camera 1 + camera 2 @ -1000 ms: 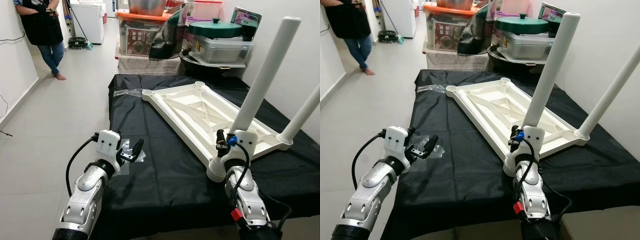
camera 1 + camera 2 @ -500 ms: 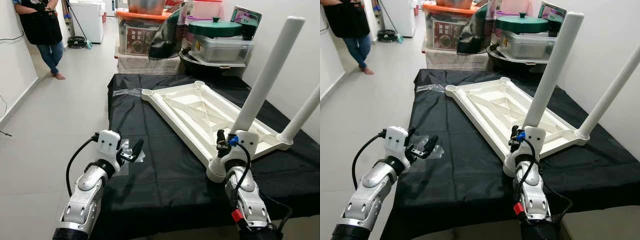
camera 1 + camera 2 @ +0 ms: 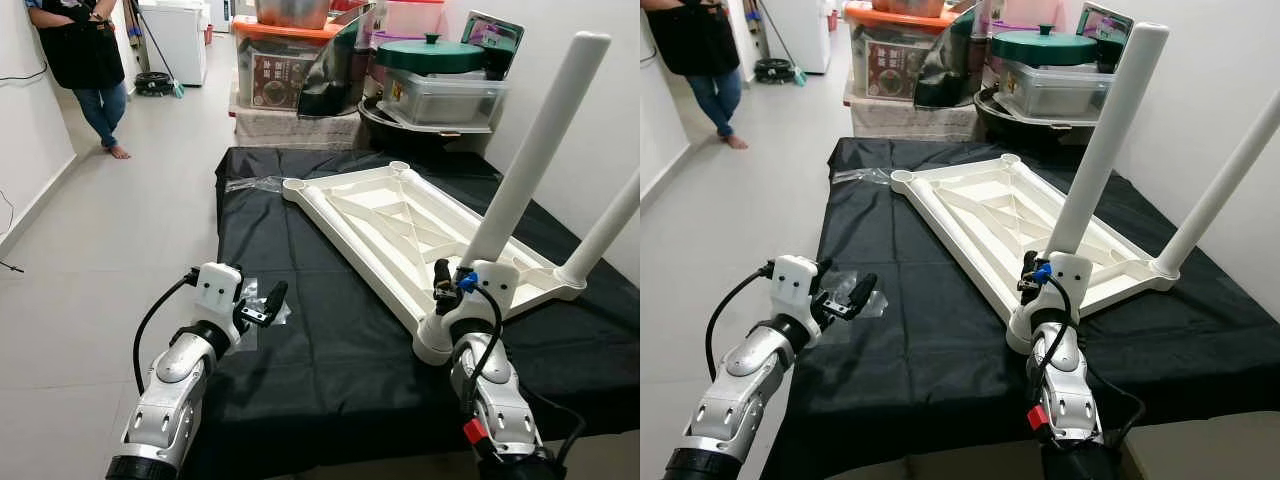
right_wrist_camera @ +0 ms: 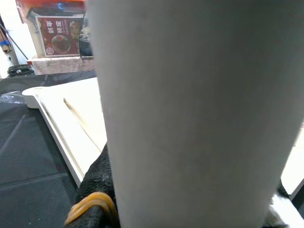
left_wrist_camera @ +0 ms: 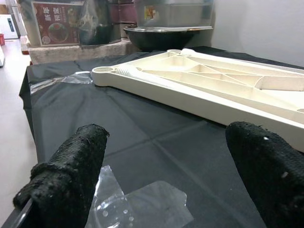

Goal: Building children table

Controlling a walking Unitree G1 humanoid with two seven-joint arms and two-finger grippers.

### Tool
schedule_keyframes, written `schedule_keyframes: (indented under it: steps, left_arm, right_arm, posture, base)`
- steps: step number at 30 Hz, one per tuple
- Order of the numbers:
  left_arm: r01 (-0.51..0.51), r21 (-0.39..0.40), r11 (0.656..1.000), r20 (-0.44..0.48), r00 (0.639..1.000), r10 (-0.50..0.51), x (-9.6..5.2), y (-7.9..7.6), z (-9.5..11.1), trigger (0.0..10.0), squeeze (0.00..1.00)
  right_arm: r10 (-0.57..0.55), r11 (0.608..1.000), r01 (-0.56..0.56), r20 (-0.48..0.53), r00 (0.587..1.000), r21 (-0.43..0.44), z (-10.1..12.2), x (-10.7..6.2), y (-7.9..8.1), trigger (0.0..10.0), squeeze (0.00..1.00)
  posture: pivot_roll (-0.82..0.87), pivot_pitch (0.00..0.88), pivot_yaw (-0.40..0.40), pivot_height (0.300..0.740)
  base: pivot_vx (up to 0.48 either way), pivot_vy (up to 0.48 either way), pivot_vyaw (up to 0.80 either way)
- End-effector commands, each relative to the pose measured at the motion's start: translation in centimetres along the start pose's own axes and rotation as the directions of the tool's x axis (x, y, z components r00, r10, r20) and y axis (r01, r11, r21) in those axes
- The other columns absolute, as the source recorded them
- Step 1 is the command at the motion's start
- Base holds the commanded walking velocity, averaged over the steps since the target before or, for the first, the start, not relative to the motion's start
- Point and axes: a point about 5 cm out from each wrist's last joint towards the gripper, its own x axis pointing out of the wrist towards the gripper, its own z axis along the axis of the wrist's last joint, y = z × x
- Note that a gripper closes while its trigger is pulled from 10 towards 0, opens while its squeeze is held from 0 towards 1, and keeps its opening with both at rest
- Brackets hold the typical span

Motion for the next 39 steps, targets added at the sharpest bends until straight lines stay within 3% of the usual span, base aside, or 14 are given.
schedule_keyframes:
  steps: [1, 39]
  left_arm:
    - [0.01, 0.013, 1.0, -0.001, 1.0, -0.01, 0.2, 0.0, 0.0, 10.0, 0.0]
    - [0.008, 0.022, 1.0, -0.003, 1.0, -0.008, 0.1, 0.4, -0.1, 10.0, 0.0]
  right_arm:
    - [-0.041, 0.999, 0.045, -0.147, 0.988, 0.022, -2.9, -0.7, -1.0, 10.0, 0.0]
    - [-0.022, 0.999, 0.024, -0.096, 0.995, 0.029, -1.2, -0.7, -0.3, 10.0, 0.0]
  posture:
    - [0.04, 0.0, -0.076, 0.74]
    - [0.04, 0.0, -0.07, 0.74]
  base:
    - [0.0, 0.0, 0.0]
    - [0.0, 0.0, 0.0]
